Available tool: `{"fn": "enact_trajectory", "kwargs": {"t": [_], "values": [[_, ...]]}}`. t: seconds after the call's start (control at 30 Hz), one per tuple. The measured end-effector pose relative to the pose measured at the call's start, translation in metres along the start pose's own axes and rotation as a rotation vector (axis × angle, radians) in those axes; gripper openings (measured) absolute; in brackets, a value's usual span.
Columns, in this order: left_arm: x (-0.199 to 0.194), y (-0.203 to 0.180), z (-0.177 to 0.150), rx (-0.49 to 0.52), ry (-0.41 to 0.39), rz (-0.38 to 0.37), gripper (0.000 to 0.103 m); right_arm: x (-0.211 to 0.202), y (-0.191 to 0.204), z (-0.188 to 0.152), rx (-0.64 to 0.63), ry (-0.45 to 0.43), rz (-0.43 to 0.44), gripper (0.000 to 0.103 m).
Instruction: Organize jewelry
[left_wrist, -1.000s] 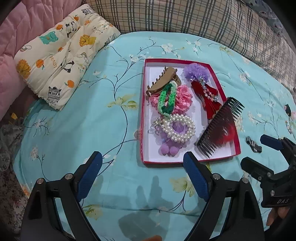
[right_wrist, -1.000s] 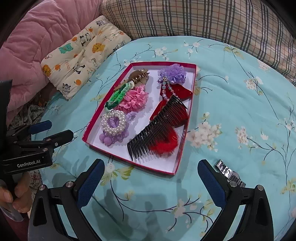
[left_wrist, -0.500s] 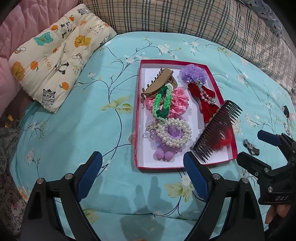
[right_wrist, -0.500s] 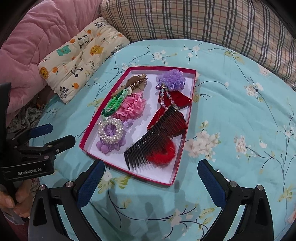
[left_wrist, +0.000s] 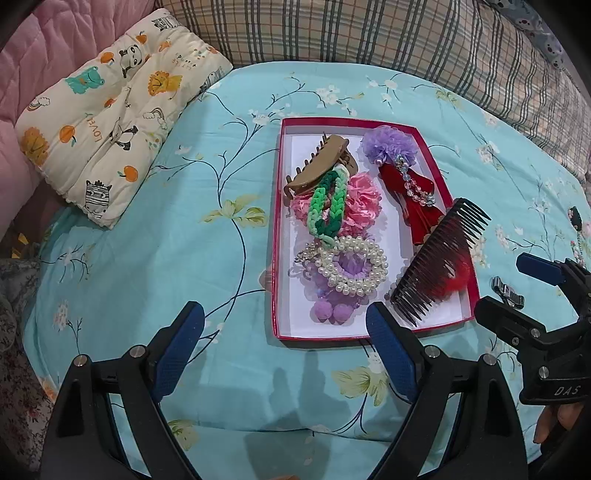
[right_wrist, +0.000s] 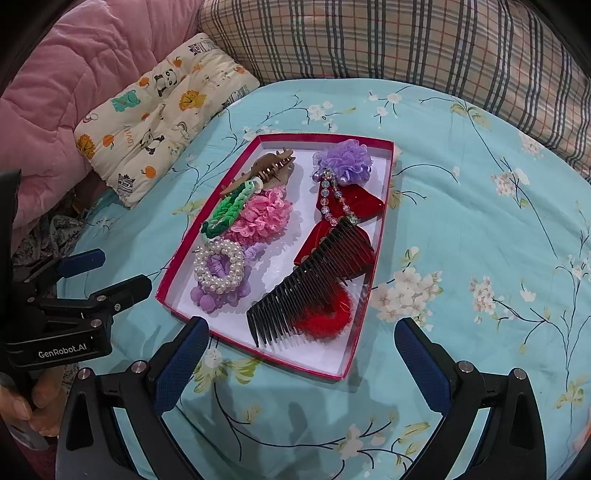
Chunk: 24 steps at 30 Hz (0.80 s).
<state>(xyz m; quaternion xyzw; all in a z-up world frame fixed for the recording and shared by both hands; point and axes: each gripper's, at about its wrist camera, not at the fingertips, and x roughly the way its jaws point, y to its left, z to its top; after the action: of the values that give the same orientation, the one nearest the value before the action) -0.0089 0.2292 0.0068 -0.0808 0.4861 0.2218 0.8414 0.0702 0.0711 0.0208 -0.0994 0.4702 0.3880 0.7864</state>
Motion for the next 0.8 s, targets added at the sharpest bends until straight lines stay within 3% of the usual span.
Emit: {"fn": "enact_trajectory", "kwargs": {"t": [0.8], "values": [[-0.0027, -0.0037, 0.0020, 0.019, -0.014, 0.020, 0.090, -0.0036, -0.0004, 0.0015, 0.004, -0.011, 0.005, 0.102]]}}
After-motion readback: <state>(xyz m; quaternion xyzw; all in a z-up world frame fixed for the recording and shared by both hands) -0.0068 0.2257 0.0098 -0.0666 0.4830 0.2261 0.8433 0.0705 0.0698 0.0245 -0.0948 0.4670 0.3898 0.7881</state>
